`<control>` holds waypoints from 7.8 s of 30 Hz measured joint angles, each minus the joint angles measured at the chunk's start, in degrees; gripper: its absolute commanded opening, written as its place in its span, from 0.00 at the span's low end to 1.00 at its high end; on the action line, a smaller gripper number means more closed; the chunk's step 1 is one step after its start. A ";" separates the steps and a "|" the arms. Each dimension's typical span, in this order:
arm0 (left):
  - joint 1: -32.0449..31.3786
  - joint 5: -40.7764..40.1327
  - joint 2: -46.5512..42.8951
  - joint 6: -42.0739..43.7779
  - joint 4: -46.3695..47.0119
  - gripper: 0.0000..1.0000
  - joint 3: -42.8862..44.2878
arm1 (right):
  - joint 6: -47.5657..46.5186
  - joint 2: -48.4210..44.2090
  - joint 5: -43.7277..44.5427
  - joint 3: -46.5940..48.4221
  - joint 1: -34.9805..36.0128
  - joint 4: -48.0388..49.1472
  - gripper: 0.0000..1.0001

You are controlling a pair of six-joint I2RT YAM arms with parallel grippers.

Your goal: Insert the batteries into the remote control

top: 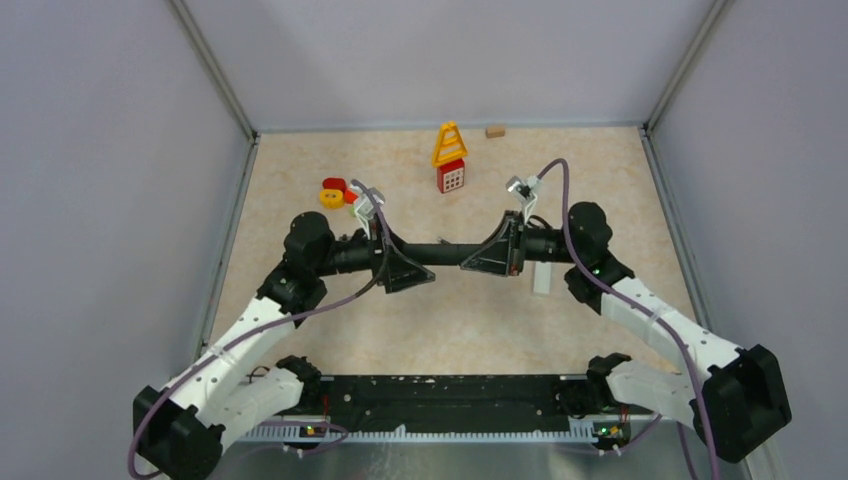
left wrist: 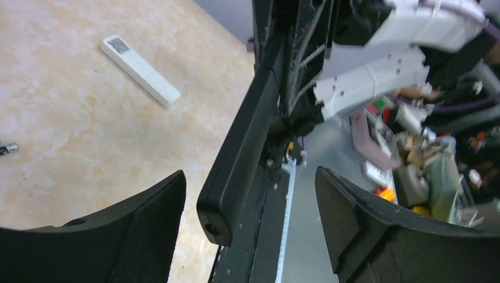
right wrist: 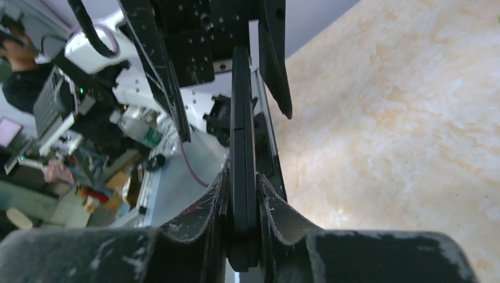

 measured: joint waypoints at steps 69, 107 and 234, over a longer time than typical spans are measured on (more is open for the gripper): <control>-0.15 -29.24 7.17 -28.76 23.56 0.00 -13.57 | 34.16 30.88 24.13 -15.23 5.44 50.03 0.44; 4.50 -45.64 10.36 -17.18 -0.24 0.00 -10.08 | 8.68 20.04 42.86 -8.90 3.34 3.34 0.41; 10.19 -16.35 -1.55 -7.98 4.76 0.00 -7.19 | -25.57 18.71 53.42 20.87 9.07 -20.90 0.00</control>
